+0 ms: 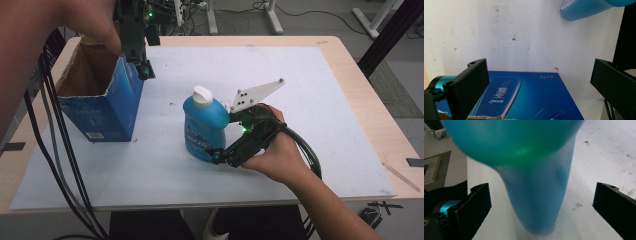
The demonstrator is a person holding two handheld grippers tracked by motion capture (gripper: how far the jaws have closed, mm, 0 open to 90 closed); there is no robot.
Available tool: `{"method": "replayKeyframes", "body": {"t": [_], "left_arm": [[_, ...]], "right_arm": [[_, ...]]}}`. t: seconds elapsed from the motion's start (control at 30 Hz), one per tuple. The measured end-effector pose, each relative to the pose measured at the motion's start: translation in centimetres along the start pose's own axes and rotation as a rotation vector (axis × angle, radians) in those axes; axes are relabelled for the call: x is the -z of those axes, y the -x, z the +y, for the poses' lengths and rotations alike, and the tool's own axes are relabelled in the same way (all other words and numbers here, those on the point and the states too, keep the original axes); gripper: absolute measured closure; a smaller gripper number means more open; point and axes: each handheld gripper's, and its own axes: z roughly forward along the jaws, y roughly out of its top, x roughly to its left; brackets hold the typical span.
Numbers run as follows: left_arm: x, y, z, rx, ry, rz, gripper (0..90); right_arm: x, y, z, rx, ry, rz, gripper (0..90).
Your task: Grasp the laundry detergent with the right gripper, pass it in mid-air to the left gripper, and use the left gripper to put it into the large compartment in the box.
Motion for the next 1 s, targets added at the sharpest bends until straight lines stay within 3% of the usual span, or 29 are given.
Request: {"method": "replayKeyframes", "body": {"t": [0.5, 1.0], "left_arm": [[0.1, 0.1, -0.3, -0.002, -0.003, 0.0, 1.7], [0.0, 0.1, -0.7, 0.005, 0.004, 0.001, 1.7]], "right_arm": [[-1.3, -0.3, -0.3, -0.026, 0.107, -0.014, 1.0], [-2.4, -0.7, -0.5, -0.036, 0.188, -0.061, 1.1]]}}
